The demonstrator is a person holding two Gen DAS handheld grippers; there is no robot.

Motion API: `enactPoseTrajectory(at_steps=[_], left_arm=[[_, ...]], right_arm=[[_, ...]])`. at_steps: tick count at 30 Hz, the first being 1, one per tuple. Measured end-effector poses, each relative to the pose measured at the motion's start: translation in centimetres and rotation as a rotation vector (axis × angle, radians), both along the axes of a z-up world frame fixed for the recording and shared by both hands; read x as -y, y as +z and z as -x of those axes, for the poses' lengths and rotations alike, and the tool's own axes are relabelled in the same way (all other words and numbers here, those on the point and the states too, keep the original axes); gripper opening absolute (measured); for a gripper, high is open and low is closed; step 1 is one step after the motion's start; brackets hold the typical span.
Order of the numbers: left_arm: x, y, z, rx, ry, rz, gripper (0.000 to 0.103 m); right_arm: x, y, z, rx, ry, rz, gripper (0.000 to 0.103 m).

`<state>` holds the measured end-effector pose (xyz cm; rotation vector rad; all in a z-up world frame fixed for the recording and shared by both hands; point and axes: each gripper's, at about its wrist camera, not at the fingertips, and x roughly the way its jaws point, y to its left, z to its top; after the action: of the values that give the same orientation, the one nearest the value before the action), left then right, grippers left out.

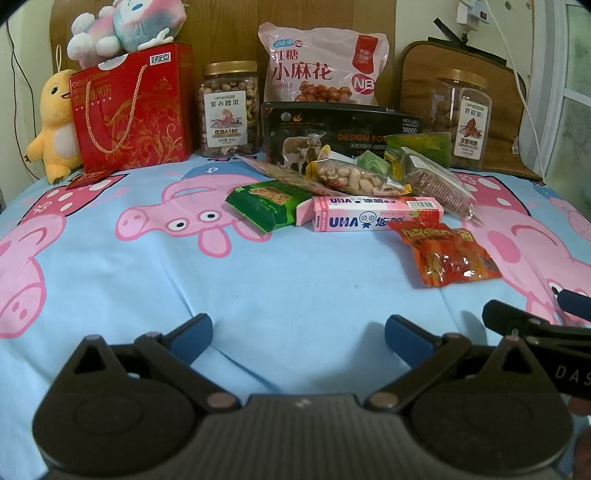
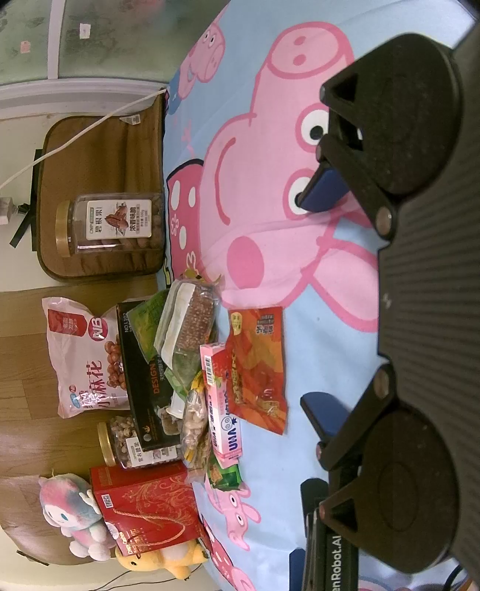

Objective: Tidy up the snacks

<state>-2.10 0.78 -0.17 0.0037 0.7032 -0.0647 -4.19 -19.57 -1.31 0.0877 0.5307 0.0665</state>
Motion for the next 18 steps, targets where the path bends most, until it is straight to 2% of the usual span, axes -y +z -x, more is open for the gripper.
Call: enactPoseTrajectory(at_steps=[15,18], left_arm=[[-0.2,0.1,0.0,-0.002,-0.016,-0.008,0.103],[-1.2,0.6,-0.2,-0.011,-0.005,0.027,0.103]], right_arm=[[-0.1,0.0,0.0,0.0,0.0,0.001,0.103],[0.0,0.3,0.2,0.008,0.008,0.003,0.103]])
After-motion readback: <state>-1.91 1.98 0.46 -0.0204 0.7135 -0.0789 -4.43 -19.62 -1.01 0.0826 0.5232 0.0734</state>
